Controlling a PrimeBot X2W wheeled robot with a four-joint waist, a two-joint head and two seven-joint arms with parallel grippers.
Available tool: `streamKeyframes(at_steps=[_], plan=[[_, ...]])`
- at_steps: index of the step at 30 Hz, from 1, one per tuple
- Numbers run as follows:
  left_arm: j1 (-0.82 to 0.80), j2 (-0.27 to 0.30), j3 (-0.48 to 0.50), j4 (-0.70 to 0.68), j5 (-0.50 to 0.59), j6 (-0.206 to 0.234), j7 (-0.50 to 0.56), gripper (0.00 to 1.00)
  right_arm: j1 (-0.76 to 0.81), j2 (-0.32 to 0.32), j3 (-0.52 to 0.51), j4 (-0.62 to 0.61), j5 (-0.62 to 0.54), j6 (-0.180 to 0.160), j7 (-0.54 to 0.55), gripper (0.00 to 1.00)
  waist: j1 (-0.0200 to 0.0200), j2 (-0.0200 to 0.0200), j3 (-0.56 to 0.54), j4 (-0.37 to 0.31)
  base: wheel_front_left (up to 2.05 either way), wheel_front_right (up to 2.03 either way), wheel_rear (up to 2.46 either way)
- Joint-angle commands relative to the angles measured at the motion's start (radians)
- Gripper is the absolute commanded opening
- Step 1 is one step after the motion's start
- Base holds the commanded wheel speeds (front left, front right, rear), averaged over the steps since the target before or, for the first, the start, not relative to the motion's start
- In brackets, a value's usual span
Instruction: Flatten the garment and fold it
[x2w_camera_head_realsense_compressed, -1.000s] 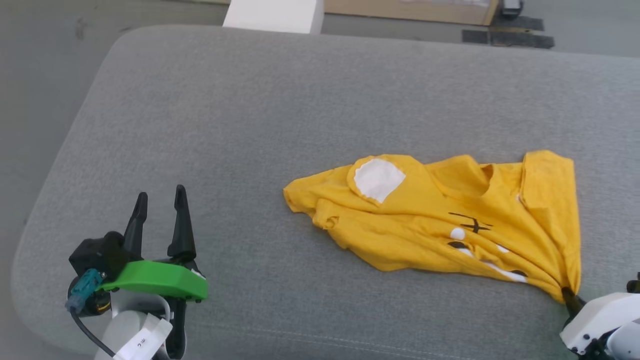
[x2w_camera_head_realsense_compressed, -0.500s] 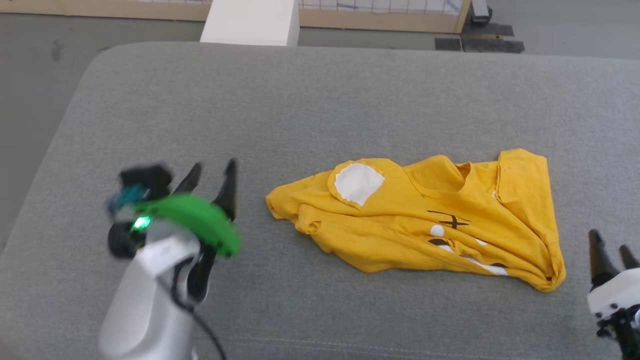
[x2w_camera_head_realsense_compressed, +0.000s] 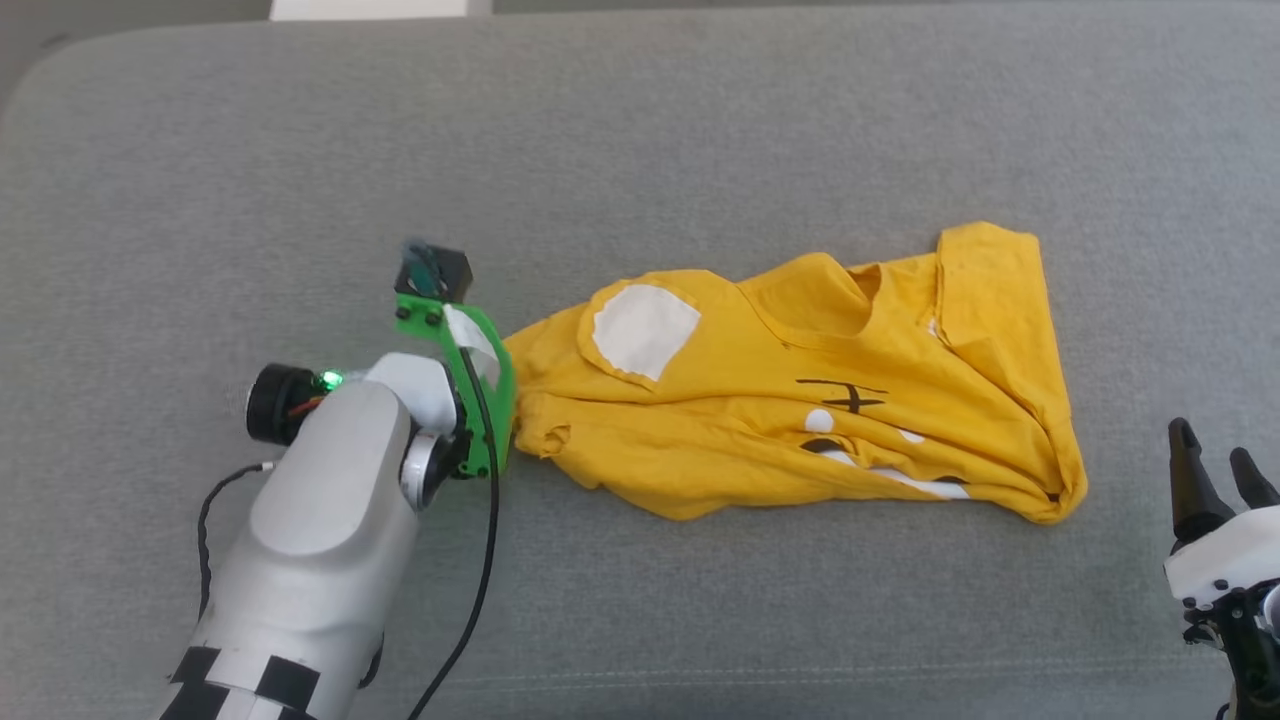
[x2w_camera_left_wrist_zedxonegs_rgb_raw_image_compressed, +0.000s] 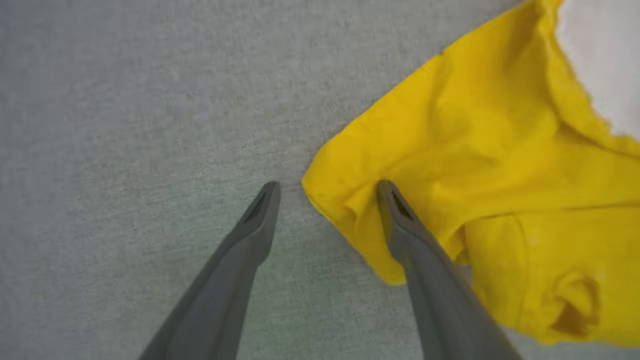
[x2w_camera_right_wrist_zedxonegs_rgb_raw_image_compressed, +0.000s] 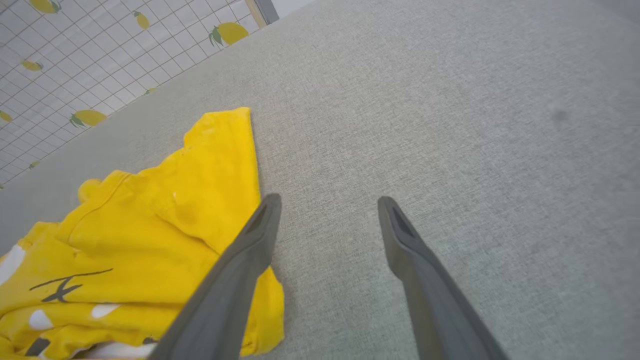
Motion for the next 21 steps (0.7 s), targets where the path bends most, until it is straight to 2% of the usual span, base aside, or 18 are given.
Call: streamKeyframes(at_steps=[1, 5, 7, 10, 14, 18, 21], plan=[[-0.015, 0.004, -0.015, 0.014, 0.017, -0.015, 0.016, 1.0, -0.003, -0.001, -0.005, 0.006, 0.006, -0.001, -0.015, 1.0, 0.0, 0.0, 0.043, -0.038, 0.0, 0.0, 0.0], [-0.008, -0.007, -0.035, 0.041, 0.01, -0.036, 0.03, 1.0, -0.003, -0.001, -0.012, 0.019, 0.007, -0.001, -0.03, 1.0, 0.0, 0.0, 0.049, -0.036, 0.0, 0.0, 0.0], [-0.006, -0.013, -0.042, 0.049, 0.009, -0.041, 0.025, 0.0, -0.004, -0.001, -0.013, 0.026, 0.008, -0.001, -0.035, 1.0, 0.0, 0.0, 0.049, -0.031, 0.0, 0.0, 0.0], [-0.013, -0.021, -0.029, 0.047, -0.007, -0.04, -0.01, 0.0, -0.007, -0.001, -0.012, 0.036, 0.004, -0.001, -0.04, 1.0, 0.0, 0.0, 0.047, -0.017, 0.0, 0.0, 0.0], [-0.05, -0.02, 0.046, 0.029, -0.058, -0.01, -0.086, 0.0, -0.011, -0.001, -0.01, 0.043, -0.004, -0.001, -0.043, 1.0, 0.0, 0.0, 0.036, 0.006, 0.0, 0.0, 0.0], [-0.086, 0.011, 0.168, 0.005, -0.125, 0.043, -0.186, 0.0, -0.016, -0.001, -0.005, 0.044, -0.018, -0.001, -0.039, 1.0, 0.0, 0.0, 0.023, 0.023, 0.0, 0.0, 0.0], [-0.077, 0.055, 0.241, 0.008, -0.161, 0.076, -0.226, 0.0, -0.017, -0.001, 0.001, 0.042, -0.029, -0.001, -0.029, 1.0, 0.0, 0.0, 0.013, 0.031, 0.0, 0.0, 0.0]])
